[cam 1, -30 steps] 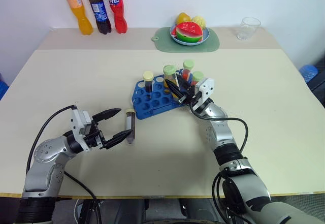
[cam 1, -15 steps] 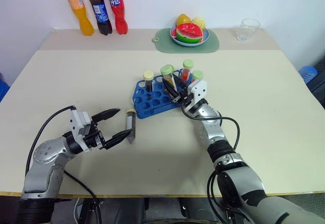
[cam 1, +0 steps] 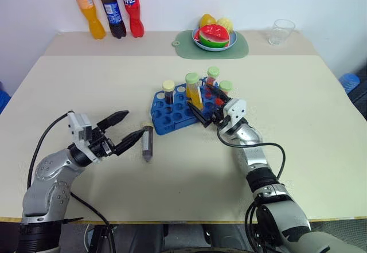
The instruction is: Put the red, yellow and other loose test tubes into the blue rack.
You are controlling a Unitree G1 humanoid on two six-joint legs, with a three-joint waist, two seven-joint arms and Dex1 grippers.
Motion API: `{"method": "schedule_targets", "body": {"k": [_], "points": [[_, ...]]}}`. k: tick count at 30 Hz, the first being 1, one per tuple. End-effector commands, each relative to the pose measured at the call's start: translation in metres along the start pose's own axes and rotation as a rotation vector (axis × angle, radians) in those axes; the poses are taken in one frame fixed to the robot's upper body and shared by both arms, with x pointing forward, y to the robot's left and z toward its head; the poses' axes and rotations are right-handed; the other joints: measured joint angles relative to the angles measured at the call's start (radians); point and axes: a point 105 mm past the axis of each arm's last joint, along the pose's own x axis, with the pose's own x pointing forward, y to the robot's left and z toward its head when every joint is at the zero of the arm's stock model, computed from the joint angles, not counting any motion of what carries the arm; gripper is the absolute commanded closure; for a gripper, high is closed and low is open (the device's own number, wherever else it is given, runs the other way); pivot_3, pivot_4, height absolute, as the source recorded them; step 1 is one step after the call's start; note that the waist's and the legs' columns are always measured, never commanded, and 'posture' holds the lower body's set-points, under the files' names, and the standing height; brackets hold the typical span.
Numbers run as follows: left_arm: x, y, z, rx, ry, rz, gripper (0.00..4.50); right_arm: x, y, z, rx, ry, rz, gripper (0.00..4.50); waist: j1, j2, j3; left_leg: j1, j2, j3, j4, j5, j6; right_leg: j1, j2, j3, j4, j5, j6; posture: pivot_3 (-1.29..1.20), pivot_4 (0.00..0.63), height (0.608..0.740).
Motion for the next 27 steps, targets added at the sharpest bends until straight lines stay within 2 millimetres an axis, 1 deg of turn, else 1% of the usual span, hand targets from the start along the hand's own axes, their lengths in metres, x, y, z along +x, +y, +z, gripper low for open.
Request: {"method": "schedule_targets", "body": {"k": [1, 3, 7, 10, 14, 18, 21, 24, 27], "points": [[0.001, -0.001, 0.015, 0.017, -0.043, -0.004, 0.00, -0.005, -0.009, 0.016, -0.025, -0.033, -0.010, 0.10, 0.000, 0.000, 0.000, 0.000, 0.000, 0.000, 0.000, 0.000, 0.000, 0.000, 0.000, 0.000, 0.000, 0.000, 0.000, 0.00, 0.150, 0.740], [0.001, -0.001, 0.013, 0.016, -0.037, -0.006, 0.00, -0.008, -0.009, 0.017, -0.023, -0.026, -0.004, 0.10, -0.001, 0.000, 0.000, 0.000, -0.001, 0.000, 0.000, 0.000, 0.000, 0.000, 0.000, 0.000, 0.000, 0.000, 0.000, 0.00, 0.150, 0.740], [0.002, -0.003, 0.006, 0.012, -0.024, -0.012, 0.00, -0.008, 0.002, 0.022, 0.006, -0.008, 0.063, 0.10, -0.001, 0.000, 0.000, 0.000, -0.002, 0.000, 0.000, 0.000, 0.000, 0.000, 0.001, 0.000, 0.000, 0.000, 0.000, 0.00, 0.150, 0.740], [0.002, -0.004, 0.004, 0.013, -0.018, -0.017, 0.00, -0.003, 0.006, 0.020, 0.003, 0.095, 0.070, 0.10, 0.001, 0.000, 0.000, 0.000, -0.002, 0.000, 0.000, 0.000, 0.000, 0.000, 0.000, 0.000, 0.000, 0.000, 0.000, 0.00, 0.150, 0.740], [0.002, -0.003, 0.002, 0.013, -0.013, -0.018, 0.00, 0.005, 0.009, 0.028, 0.077, 0.187, 0.088, 0.10, 0.002, 0.000, 0.000, 0.000, -0.002, 0.000, 0.000, 0.000, 0.000, 0.000, 0.000, 0.000, 0.000, 0.000, 0.000, 0.00, 0.150, 0.740], [0.001, -0.004, -0.001, 0.018, -0.005, -0.021, 0.00, 0.014, 0.002, 0.034, 0.119, 0.266, 0.085, 0.10, 0.001, 0.000, 0.000, 0.000, -0.002, 0.000, 0.000, 0.000, 0.000, 0.000, 0.000, 0.000, 0.000, 0.000, 0.000, 0.00, 0.150, 0.740], [0.001, -0.005, -0.001, 0.018, -0.006, -0.022, 0.00, 0.023, -0.010, 0.034, 0.147, 0.325, 0.053, 0.10, 0.001, 0.000, 0.000, 0.000, -0.002, 0.000, 0.000, 0.000, 0.000, 0.000, 0.000, 0.000, 0.000, 0.000, -0.001, 0.00, 0.150, 0.740], [0.002, -0.007, -0.001, 0.019, -0.008, -0.021, 0.00, 0.026, -0.015, 0.033, 0.164, 0.353, 0.041, 0.10, 0.002, 0.000, 0.000, -0.001, -0.002, 0.000, 0.000, 0.000, 0.000, 0.000, 0.000, 0.000, -0.001, 0.000, 0.000, 0.00, 0.150, 0.740], [0.001, -0.008, -0.002, 0.019, -0.007, -0.019, 0.00, 0.026, -0.016, 0.032, 0.160, 0.378, 0.048, 0.10, 0.004, 0.000, 0.000, -0.001, -0.002, 0.000, 0.000, 0.000, 0.000, -0.001, 0.000, 0.000, -0.001, 0.000, 0.000, 0.00, 0.150, 0.740]]}}
